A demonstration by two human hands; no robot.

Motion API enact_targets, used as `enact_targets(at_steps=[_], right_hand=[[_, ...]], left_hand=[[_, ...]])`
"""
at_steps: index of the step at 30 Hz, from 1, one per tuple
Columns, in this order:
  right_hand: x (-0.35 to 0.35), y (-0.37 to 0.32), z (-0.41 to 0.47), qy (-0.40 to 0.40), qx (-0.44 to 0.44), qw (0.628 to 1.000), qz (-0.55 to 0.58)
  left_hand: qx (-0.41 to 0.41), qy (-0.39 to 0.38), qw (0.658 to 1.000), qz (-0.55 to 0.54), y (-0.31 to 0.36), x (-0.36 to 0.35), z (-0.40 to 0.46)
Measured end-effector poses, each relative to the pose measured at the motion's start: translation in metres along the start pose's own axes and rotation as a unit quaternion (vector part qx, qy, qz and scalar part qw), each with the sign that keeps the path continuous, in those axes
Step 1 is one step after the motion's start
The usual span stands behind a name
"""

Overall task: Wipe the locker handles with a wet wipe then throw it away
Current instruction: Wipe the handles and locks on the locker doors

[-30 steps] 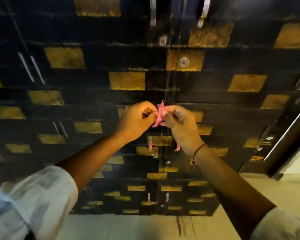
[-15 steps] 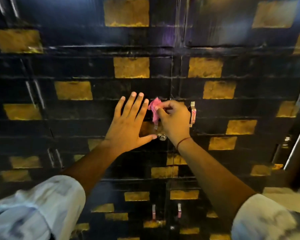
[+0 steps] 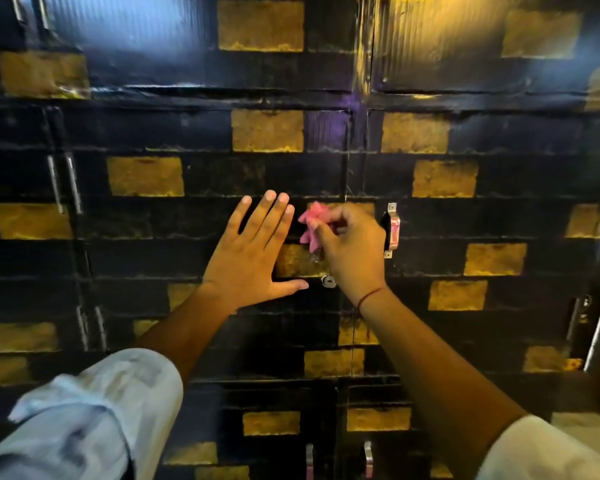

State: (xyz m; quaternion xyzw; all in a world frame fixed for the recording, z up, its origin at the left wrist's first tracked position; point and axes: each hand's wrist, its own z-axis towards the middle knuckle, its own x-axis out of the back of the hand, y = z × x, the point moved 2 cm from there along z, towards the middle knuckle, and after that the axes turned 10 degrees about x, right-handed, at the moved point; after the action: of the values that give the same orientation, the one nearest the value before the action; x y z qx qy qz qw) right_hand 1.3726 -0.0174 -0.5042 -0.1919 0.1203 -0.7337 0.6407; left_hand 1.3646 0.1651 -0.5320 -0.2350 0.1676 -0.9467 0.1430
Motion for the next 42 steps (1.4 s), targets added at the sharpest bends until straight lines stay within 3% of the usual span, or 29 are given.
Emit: enact_targets(at_steps=[3,9,14,18,22,24,27,31,34,36,42], right_hand=[[0.004,0.008,-0.022,-0.037,0.027,0.998,-0.033],[-0.004,0.009,-0.013,0.008,0.038,0.999,-0.006],[-0.001,0.020,-0.031,-0.070,0.115,0.985,-0.109],[0.005,0.023,-0.023,-0.108,0.105,0.980,-0.133],[0.025,0.014,-0.021,0.022,0.046,0.997,-0.055],[0.019,0.001,-0.008,0.025,0.085,0.995,-0.041],[-0.001,-0.006,0.007,-0.077,0.183,0.959,-0.200],[-0.002,-0.004,0.011,-0.162,0.178,0.909,-0.340],[0.008,-0.004,0.020,-0.131,0.154,0.903,-0.378],[0.011,-0.003,0.018,-0.100,0.183,0.910,-0.358],[0.000,0.004,0.007,-0.111,0.211,0.887,-0.396]], left_hand=[[-0.002,0.020,1.000,0.005,0.000,-0.004,0.000],[0.000,0.027,1.000,0.006,0.002,-0.006,0.000],[-0.004,0.037,0.999,0.004,0.001,-0.004,-0.001],[-0.005,0.038,0.999,0.007,0.001,-0.004,-0.001],[-0.004,0.043,0.999,0.009,0.000,-0.006,-0.002],[-0.005,0.044,0.999,0.006,0.000,-0.006,-0.002],[-0.005,0.039,0.999,0.005,0.001,-0.006,-0.002],[-0.005,0.037,0.999,0.006,0.000,-0.007,-0.002],[-0.005,0.040,0.999,0.002,0.000,-0.006,-0.002],[-0.005,0.043,0.999,-0.001,0.000,-0.007,-0.002],[-0.005,0.051,0.999,-0.005,0.000,-0.008,-0.003]])
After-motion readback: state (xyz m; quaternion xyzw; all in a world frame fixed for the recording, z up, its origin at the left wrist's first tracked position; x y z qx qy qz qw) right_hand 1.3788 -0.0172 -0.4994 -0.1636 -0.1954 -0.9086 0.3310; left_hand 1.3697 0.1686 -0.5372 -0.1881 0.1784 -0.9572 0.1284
